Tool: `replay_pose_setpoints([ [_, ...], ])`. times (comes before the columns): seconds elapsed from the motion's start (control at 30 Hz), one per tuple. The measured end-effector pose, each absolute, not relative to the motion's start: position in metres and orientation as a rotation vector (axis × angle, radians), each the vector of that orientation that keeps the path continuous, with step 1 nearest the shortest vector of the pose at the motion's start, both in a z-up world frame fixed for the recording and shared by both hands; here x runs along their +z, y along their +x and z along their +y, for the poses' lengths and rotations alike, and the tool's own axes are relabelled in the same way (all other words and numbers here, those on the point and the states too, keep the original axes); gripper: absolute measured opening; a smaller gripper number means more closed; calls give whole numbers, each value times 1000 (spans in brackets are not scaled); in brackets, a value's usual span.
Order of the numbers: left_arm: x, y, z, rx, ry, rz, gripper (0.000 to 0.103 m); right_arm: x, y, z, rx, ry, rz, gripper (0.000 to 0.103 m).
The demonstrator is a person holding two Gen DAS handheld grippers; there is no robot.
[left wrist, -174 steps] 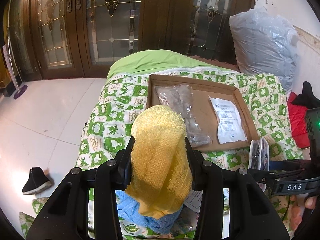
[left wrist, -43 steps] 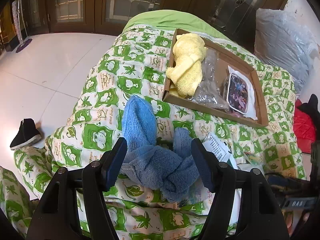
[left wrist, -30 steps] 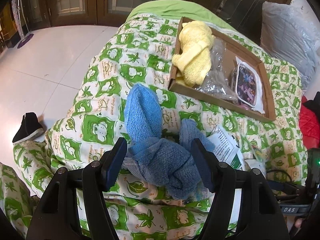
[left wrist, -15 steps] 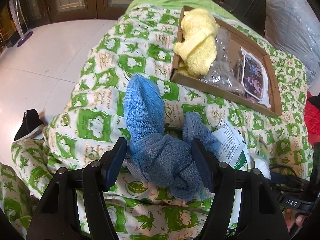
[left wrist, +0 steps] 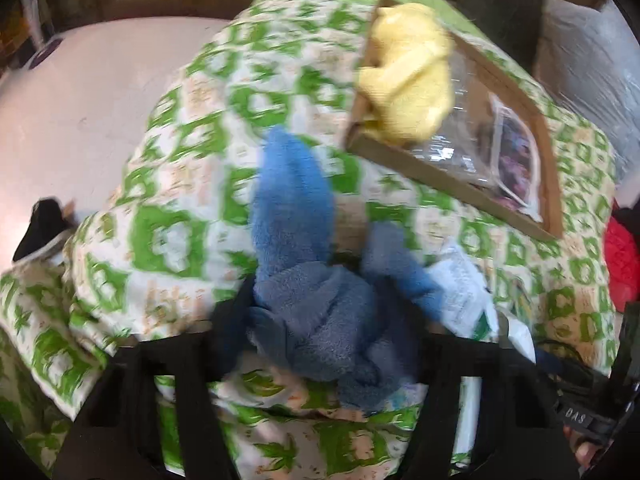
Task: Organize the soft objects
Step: 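Grasp the blue towel with left tool while right tool grasps the large white packet, then lift the blue towel with left tool while right tool lifts the white packet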
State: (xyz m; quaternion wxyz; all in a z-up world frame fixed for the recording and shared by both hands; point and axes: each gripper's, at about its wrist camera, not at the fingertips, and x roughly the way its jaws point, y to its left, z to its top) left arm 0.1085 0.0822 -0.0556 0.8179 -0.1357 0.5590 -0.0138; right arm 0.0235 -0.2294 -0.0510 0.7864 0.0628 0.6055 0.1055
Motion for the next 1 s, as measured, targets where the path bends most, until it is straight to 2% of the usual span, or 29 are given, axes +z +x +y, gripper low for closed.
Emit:
replay_pose_setpoints([
  [0.1, -45, 104, 66, -56, -197, 1139, 49, -40, 22, -231, 232, 155, 1267, 45],
  [0.2, -38, 101, 63, -107, -207, 1096, 49, -31, 22, -232, 243, 160, 1245, 43],
  [0.57, -11, 92, 62, -179, -237, 963, 49, -9, 16, -220, 312, 169, 1207, 43],
  [1.0, -11, 90, 58, -170, -202, 963, 49, -20, 20, -217, 301, 161, 1236, 43],
])
